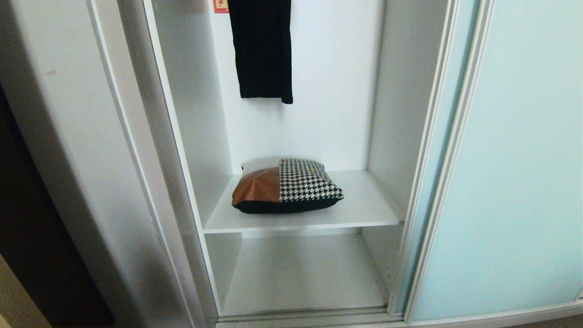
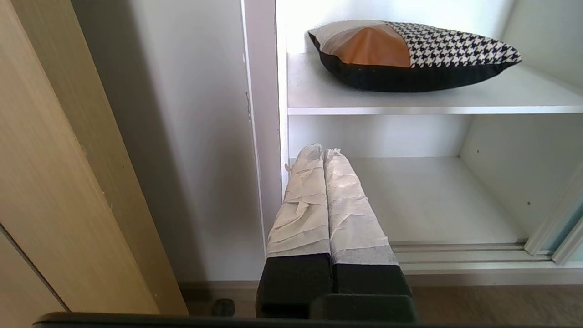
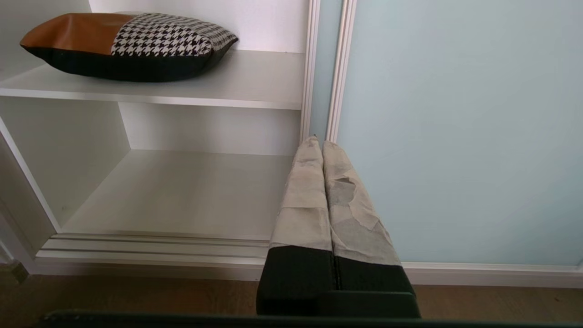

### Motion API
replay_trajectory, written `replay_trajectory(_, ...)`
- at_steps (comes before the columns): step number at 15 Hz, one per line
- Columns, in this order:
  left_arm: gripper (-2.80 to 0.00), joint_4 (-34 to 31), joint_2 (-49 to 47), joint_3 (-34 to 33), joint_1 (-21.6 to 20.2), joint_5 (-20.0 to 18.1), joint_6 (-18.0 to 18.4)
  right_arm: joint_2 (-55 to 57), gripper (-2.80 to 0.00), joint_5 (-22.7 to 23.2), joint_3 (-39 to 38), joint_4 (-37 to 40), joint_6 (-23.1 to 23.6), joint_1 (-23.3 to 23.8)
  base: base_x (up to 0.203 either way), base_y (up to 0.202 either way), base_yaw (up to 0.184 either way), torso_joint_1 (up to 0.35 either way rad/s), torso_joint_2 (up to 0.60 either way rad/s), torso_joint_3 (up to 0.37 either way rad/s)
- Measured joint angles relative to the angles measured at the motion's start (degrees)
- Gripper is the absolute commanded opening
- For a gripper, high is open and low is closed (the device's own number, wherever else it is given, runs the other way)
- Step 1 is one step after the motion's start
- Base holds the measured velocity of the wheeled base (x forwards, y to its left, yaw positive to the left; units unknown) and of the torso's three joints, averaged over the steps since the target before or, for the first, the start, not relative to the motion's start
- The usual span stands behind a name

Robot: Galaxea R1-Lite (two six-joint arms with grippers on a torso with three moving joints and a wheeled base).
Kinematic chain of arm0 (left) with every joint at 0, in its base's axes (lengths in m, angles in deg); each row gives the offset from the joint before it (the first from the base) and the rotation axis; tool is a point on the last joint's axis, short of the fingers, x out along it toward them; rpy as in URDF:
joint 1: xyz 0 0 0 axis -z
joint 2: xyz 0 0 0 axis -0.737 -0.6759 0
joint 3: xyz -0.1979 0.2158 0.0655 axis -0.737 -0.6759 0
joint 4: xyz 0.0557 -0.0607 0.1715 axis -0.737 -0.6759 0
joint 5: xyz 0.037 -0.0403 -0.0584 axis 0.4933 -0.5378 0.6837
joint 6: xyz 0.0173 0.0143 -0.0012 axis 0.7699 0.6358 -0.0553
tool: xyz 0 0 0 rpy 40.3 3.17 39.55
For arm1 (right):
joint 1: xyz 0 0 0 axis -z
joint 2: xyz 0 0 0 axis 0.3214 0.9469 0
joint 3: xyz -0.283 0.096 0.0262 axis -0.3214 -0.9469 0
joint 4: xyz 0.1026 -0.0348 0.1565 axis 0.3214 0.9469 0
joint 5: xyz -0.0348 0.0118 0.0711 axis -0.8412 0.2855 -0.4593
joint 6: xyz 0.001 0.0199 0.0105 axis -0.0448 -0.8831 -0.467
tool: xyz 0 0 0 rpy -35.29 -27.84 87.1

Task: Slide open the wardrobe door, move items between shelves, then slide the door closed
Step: Open the door, then place the pillow on the lower shelf

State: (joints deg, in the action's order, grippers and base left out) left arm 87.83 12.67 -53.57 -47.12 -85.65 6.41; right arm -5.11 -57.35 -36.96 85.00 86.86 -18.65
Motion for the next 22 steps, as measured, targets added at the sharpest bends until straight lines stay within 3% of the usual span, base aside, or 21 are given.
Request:
replay_trajectory(11, -2.8, 0.0, 0.0, 0.0, 0.0, 0.0, 0.05, 0.02, -2.8, -0.09, 0.0, 0.0, -0.11, 0.0, 0.0, 0.0, 0.0, 0.0, 0.0, 0.0)
replay_trajectory(17, -2.8, -3.47, -0.23, 1.17, 0.0, -0.3, 4.12, 0.02, -2.8, -0.09, 0.0, -0.01, -0.11, 0.0, 0.0, 0.0, 0.0, 0.0, 0.0, 0.0)
replay_trajectory(20, -2.8, -6.92, -4.37, 9.61, -0.02, -2.16, 3.36, 0.02, -2.8, -0.09, 0.0, -0.04, -0.09, 0.0, 0.0, 0.0, 0.0, 0.0, 0.0, 0.0)
replay_trajectory(22, -2.8, -7.06, -12.08, 17.68, 0.0, -5.04, 0.14, 0.02, -2.8, -0.09, 0.0, -0.01, -0.09, 0.0, 0.0, 0.0, 0.0, 0.0, 0.0, 0.0)
